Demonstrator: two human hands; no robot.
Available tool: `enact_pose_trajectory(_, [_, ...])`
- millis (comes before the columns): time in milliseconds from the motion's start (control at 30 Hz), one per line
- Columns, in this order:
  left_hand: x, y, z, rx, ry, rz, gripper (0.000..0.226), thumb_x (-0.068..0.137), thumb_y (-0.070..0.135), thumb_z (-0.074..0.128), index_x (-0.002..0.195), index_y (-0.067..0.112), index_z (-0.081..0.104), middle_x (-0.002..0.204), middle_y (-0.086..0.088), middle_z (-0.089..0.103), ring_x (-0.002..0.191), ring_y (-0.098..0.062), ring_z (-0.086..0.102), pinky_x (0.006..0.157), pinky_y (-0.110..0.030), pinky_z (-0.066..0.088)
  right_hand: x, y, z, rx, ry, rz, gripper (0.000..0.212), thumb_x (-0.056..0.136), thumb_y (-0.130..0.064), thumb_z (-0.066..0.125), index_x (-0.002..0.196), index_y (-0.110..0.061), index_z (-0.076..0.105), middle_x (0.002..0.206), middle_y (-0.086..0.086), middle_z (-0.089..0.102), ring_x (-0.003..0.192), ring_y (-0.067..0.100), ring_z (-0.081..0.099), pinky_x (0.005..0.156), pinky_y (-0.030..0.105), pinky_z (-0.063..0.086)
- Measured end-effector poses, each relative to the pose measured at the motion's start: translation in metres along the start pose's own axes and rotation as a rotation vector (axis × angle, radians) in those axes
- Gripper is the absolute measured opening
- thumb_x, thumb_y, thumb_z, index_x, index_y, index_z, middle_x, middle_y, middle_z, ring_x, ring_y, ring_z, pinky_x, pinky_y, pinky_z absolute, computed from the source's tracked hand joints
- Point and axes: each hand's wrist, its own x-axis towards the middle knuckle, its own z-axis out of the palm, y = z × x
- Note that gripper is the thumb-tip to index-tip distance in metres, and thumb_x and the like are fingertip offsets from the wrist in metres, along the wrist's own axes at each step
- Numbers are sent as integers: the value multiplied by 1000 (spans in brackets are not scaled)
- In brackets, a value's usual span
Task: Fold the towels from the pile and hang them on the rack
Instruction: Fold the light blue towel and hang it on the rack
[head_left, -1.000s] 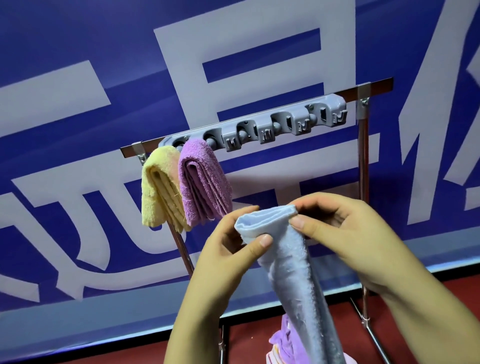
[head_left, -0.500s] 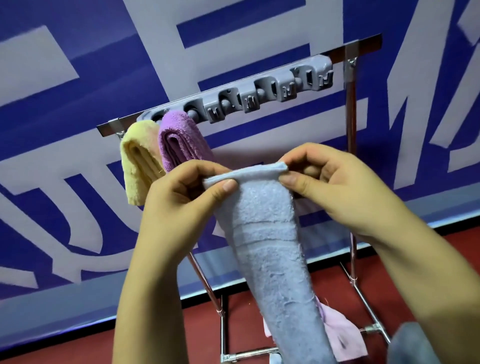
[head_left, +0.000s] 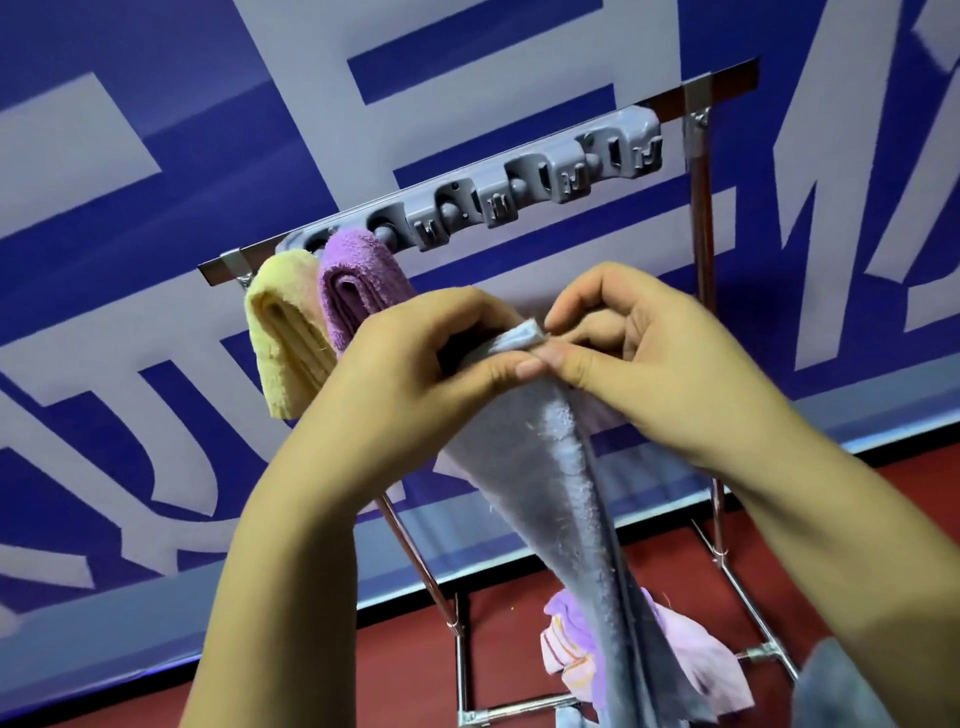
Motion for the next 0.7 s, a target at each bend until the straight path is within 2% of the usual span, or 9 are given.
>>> enact_pose_trajectory(100, [5,0,-2,-1,-95,5,28,78,44,65,100,26,69,92,15,69,91,2,62,75,-14,48,-1,0,-1,-15,-16,-8,12,82,-9,66,81,-17,58,74,9,72,69,11,68,66,19,53])
enact_pose_trajectory(200, [8,-1,-1,5,-68,39,23,80,40,68,94,22,70,86,13,68,85,0,62,71,-13,46,-1,2,-4,138,-10,9,5,79,-21,63,79,-17,60,59,8,60,58,10,57,57,16,48])
enact_pose_trajectory(267, [10,-1,0,2,-29,42,18,81,38,66,91,23,68,85,13,68,84,-1,62,71,-15,47,-3,9,-10,243,-9,39,9,78,-24,60,81,-16,61,62,3,61,61,9,57,60,17,50])
enact_pose_trajectory(333, [12,-2,-1,14,9,36,16,83,37,64,91,25,68,86,14,68,86,-1,62,72,-17,48,-11,24,-16,185,-60,79,10,81,-22,66,88,-17,61,70,7,67,69,12,61,68,22,52])
enact_pose_trajectory(433, [15,-4,-5,45,50,1,16,85,39,63,93,25,68,87,17,64,80,5,58,60,-8,44,-29,55,-19,27,-166,199,15,81,-8,64,92,-18,59,86,10,71,82,11,63,77,24,50])
enact_pose_trajectory(500, [17,-5,-7,58,58,-4,16,87,36,64,93,21,68,83,15,64,73,6,58,54,-6,43,-38,72,-20,-45,-166,255,21,82,3,63,87,-17,60,84,3,70,81,6,63,76,19,48])
enact_pose_trajectory(600, [20,-5,-8,74,50,-13,24,83,41,62,95,21,69,84,12,66,80,1,60,61,-10,45,-42,81,-21,-107,-100,285,26,77,5,68,81,-20,61,77,-3,66,73,2,61,71,15,46])
enact_pose_trajectory(700, [21,-7,-8,82,39,-28,26,81,45,60,95,25,69,86,14,66,84,1,60,64,-15,48,-39,83,-24,-153,-33,279,27,71,3,74,78,-20,61,72,-2,62,67,3,57,68,21,49])
